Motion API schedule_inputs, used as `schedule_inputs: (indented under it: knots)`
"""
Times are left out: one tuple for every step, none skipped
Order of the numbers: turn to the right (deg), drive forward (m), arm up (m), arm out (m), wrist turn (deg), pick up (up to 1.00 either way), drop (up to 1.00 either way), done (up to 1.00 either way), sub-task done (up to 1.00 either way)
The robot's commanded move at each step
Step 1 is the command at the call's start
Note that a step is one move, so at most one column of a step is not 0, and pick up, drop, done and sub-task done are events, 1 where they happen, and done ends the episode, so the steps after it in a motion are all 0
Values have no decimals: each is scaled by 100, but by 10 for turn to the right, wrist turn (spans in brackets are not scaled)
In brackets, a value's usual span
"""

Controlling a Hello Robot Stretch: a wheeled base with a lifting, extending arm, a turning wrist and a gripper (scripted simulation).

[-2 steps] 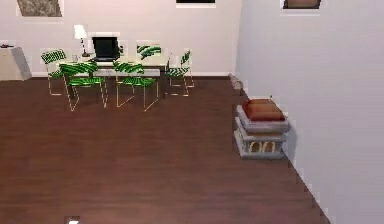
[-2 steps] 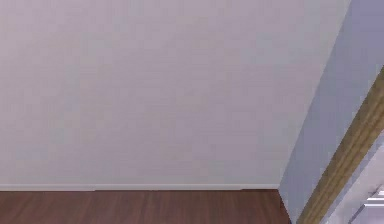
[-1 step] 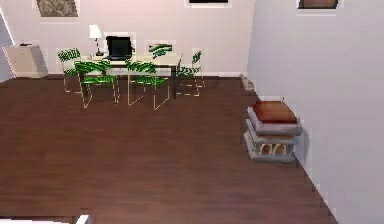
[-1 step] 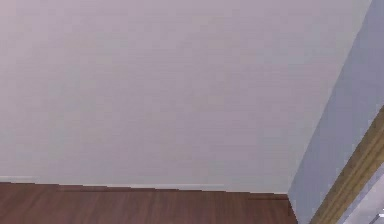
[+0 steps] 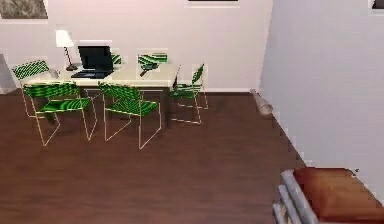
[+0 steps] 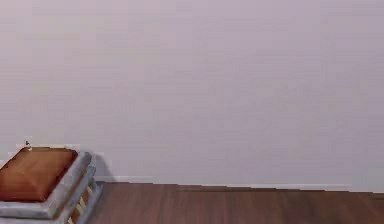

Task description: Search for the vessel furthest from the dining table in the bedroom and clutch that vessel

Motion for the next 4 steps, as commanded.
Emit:
schedule_inputs:
  knots:
    - [-60, 0, 0, 0, 0, 0, 0, 0, 0]
    - [0, 50, 0, 0, 0, 0, 0, 0, 0]
    - [60, 0, 0, 0, 0, 0, 0, 0, 0]
    - [0, 75, 0, 0, 0, 0, 0, 0, 0]
